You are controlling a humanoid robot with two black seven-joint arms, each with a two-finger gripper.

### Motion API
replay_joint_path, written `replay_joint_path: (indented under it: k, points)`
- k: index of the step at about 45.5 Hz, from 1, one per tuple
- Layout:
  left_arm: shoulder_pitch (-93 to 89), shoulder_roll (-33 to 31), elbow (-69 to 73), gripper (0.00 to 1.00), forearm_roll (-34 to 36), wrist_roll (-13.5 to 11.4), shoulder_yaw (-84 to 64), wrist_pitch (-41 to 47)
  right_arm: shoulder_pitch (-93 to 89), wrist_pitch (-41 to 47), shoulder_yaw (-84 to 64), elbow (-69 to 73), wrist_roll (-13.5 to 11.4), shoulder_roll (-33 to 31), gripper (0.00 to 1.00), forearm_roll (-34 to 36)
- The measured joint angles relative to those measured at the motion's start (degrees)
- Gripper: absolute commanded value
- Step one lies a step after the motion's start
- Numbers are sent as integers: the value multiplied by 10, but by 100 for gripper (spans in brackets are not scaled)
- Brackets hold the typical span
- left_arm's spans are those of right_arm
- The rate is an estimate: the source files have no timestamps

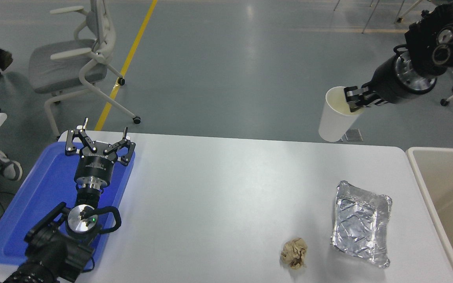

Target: Pick up paper cup place in dustbin

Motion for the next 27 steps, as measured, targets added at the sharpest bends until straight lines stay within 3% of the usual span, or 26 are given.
replay_joint_path:
  k: [9,27]
  points:
    - [0,0,0,100,0,0,0,0,-64,32,25,-77,31,-83,0,-67]
    - [0,0,0,100,0,-1,0,0,-181,40,53,-227,91,-137,0,-107]
